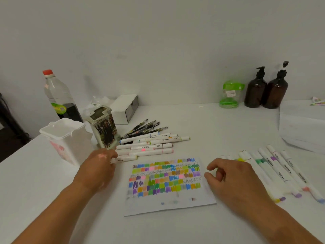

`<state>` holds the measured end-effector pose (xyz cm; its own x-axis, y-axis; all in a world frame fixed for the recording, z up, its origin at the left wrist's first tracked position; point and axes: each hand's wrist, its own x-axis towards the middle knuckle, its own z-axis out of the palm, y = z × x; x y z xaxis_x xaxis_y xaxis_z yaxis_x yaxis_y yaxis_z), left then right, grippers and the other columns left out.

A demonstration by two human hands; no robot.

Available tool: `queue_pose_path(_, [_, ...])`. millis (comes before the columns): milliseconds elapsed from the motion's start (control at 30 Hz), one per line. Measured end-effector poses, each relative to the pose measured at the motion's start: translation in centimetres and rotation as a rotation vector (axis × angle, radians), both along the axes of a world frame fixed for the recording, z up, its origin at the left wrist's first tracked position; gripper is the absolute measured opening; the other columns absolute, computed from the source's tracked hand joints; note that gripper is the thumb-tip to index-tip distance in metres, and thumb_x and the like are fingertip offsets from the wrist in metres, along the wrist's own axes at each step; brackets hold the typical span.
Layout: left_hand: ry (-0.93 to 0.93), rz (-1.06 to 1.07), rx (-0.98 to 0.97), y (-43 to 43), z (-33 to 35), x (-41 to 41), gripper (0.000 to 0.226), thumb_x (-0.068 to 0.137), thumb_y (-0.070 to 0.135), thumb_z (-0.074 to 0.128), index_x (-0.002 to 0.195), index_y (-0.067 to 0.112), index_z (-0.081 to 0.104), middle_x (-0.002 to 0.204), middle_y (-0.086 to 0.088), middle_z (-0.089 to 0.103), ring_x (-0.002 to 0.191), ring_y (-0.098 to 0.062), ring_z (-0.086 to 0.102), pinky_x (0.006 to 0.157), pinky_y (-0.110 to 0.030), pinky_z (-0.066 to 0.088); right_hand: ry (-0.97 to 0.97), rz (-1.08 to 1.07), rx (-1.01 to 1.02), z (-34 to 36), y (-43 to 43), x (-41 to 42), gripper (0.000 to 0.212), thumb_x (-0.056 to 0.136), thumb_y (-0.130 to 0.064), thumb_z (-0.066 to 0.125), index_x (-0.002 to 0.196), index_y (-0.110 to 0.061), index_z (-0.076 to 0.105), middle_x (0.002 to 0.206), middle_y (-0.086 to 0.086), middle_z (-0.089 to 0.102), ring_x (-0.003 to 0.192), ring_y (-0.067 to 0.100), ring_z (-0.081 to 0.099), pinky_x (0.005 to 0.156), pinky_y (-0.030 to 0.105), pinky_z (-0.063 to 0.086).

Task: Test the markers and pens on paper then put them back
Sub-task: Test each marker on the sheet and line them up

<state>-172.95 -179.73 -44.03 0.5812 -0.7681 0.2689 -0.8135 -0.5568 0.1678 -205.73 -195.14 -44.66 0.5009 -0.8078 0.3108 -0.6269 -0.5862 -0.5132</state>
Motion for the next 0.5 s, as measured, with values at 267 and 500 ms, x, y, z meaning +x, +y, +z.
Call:
queue_pose_path(267, [-0.021,-0.07,0.095,0.4,0.1,-0.8,0.024,0.097,0.031,0.061,0.119,0.029,0.07,0.116,0.005,0.063,0.101,-0.013,0.06,0.093,-0.03,0.053,-0.002,0.083,0.002,0.2,0.6,-0.3,0.018,0.081,-0.037,0.079,0.076,-0.043,0.063,0.059,-0.015,0.061,0.072,-0.001,0.058,0.063,0.018,0.042])
queue_pose_path(500, [0.574,-0.159,-0.222,-1.2,3.6,-5.1,0.007,0.09,0.037,0.067,0.094,0.037,0.061,0.091,0.016,0.07,0.083,-0.007,0.067,0.063,-0.012,0.049,-0.018,0.291,0.015,2.5,1.5,0.6,0.018,0.082,-0.037,0.077,0.079,-0.048,0.063,0.077,-0.024,0.064,0.08,0.0,0.06,0.063,0.012,0.043])
